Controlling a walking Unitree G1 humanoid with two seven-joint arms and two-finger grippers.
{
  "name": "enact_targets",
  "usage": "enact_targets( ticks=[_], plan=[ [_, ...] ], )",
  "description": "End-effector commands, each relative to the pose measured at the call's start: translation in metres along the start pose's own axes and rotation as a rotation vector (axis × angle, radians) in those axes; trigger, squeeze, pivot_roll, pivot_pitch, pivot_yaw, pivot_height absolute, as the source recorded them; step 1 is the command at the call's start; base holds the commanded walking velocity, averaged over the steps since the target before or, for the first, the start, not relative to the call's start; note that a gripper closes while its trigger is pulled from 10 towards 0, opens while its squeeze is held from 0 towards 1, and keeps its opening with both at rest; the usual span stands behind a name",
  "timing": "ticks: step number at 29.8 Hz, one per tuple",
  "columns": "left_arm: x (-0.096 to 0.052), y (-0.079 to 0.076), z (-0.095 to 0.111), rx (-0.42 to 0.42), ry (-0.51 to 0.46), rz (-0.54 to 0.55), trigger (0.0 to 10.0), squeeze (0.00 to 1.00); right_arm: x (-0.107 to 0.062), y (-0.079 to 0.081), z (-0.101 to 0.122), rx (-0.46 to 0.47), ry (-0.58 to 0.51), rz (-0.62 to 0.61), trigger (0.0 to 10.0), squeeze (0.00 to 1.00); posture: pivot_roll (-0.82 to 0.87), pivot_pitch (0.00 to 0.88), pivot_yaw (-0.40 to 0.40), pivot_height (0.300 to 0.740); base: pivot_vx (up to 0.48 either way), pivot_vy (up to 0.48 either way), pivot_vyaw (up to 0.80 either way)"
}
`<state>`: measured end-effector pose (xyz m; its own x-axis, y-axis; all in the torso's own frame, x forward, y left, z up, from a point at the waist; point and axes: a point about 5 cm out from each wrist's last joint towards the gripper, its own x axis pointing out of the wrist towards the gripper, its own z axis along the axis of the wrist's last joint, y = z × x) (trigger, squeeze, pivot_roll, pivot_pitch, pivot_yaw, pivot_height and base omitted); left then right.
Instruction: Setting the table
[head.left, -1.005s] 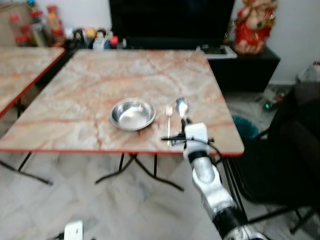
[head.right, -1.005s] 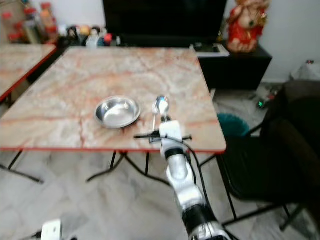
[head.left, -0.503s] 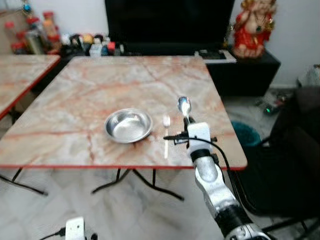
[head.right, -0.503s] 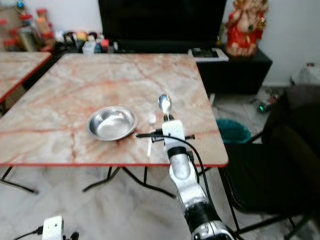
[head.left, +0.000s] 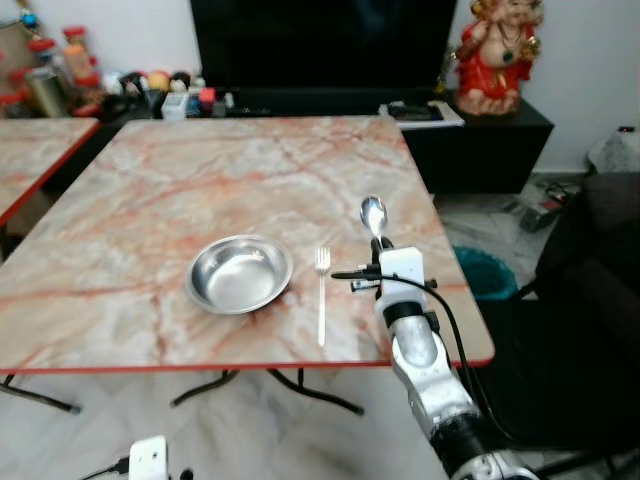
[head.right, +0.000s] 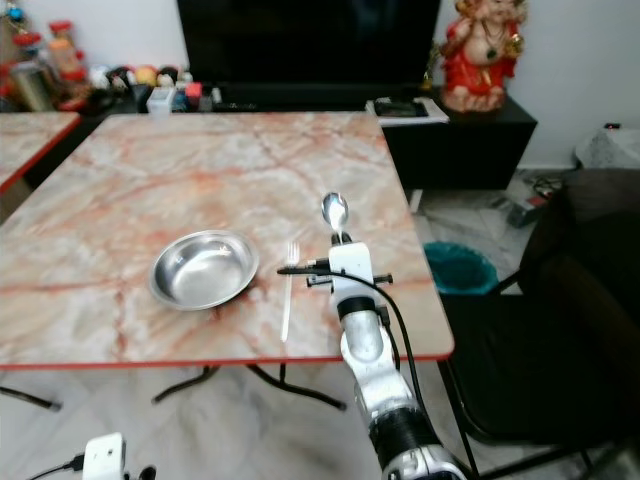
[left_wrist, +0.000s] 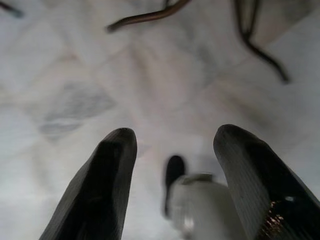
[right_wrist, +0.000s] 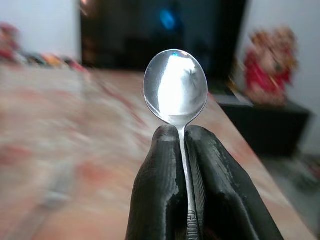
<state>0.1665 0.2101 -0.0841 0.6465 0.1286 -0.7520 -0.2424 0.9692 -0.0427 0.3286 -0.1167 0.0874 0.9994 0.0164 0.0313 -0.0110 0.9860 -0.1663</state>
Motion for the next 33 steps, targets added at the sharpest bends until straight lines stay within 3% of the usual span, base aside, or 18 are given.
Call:
enact_targets(
  ticks=[1, 10, 19, 27, 33],
  plan=[
    [-0.002, 0.011, -0.003, 0.020, 0.021, 0.023, 10.0, 0.00, 0.002, 0.008, 0.003, 0.031, 0.006, 0.007, 10.0, 0.00, 0.04, 0.000, 0.008, 0.740, 0.000, 0.000, 0.00],
    [-0.003, 0.015, -0.006, 0.024, 0.029, 0.026, 10.0, 0.00, -0.002, 0.011, -0.008, 0.074, 0.066, 0.013, 10.0, 0.00, 0.05, 0.000, 0.013, 0.740, 0.000, 0.000, 0.00],
    [-0.004, 0.020, -0.005, 0.028, 0.022, 0.034, 10.0, 0.00, -0.003, 0.013, -0.026, 0.071, 0.202, 0.009, 10.0, 0.00, 0.05, 0.000, 0.028, 0.740, 0.000, 0.000, 0.00],
    [-0.005, 0.023, -0.007, 0.026, 0.024, 0.042, 10.0, 0.00, -0.001, 0.015, -0.027, 0.092, 0.211, 0.012, 10.0, 0.00, 0.06, 0.000, 0.030, 0.740, 0.000, 0.000, 0.00],
    [-0.006, 0.024, -0.009, 0.012, 0.026, 0.050, 10.0, 0.00, 0.006, 0.034, -0.018, 0.100, 0.205, 0.091, 10.0, 0.00, 0.07, 0.000, 0.017, 0.740, 0.000, 0.000, 0.00]
  ],
)
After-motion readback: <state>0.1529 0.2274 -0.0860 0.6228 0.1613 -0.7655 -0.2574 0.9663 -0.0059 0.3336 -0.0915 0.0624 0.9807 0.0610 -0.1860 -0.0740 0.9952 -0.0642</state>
